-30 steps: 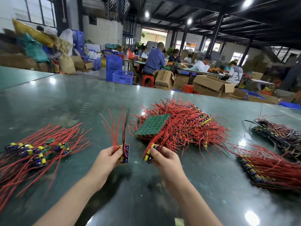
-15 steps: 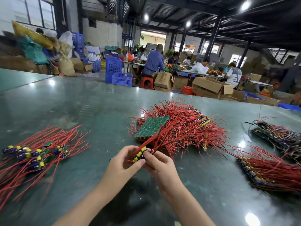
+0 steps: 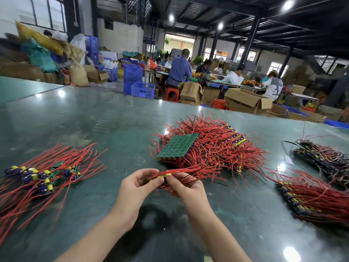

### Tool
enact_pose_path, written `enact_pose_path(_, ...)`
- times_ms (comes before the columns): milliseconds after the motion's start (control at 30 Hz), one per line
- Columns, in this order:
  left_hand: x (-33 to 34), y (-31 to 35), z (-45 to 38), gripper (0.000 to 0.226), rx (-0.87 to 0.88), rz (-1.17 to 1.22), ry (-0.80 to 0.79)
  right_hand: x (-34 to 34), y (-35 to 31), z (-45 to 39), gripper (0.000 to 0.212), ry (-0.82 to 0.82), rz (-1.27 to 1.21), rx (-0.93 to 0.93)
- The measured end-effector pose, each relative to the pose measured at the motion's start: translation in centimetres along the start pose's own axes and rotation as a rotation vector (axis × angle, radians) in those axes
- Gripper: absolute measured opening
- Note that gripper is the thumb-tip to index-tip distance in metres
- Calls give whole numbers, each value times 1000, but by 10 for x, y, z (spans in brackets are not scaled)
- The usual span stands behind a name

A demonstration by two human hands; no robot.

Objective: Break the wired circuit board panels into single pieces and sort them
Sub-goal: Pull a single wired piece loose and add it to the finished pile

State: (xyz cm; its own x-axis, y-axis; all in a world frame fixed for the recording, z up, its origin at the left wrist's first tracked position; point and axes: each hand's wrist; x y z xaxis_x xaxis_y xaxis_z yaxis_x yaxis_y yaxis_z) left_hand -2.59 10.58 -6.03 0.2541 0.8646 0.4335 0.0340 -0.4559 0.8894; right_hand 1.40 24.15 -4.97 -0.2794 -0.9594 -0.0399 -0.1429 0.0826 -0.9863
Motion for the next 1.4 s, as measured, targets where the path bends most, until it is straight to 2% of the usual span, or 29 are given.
enact_pose_path(100,1,2,1,29,-30,13,36,4,1,2,11,1,-8,-59)
enact_pose_path(200,1,2,1,34,-90,-15,10,5,0,3,13,10,-48,-79)
enact_pose_path(300,1,2,1,26,-135,-69,-16,6,-1,4,14,-10,-72,-93)
enact_pose_path(400,0,5,1,19,-130,-77,-37,6,-3,5,16,-30,-79,-99)
enact_pose_path(633,-3,11,1,19,-119,-119,-102,0,-2,4,10,1,3,-92)
enact_pose_path(800,-3,13,1,16,-132,-131,-120,-3,-6,4,14,-62,71,-72)
enact_pose_path(967,-3,12,-1,15,-221,-87,-112,2,-2,2,11,-77,-119,97)
enact_pose_path(1067,-3,10,-3,12,-261,13,-114,8,-4,3,29,-95,-321,133)
enact_pose_path(1133,-4,10,-3,10,-277,102,-148,9,-5,4,30,-112,-381,141)
enact_pose_path(1267,-11,12,-6,20,-283,93,-242,5,-8,6,18,-160,-266,120)
enact_pose_path(1400,-16,10,-9,58,-219,4,-304,2,-11,4,16,-156,-143,98)
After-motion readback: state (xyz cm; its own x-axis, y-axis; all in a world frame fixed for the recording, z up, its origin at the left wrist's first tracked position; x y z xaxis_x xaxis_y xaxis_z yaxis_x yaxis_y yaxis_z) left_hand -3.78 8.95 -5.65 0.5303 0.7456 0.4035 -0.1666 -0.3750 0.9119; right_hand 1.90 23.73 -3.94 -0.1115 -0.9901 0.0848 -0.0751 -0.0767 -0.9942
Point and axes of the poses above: each hand's wrist, its own z-axis away from the middle knuckle, its own x-axis out of the palm, y = z × x, and after that the axes turned 5 degrees about z, right-handed
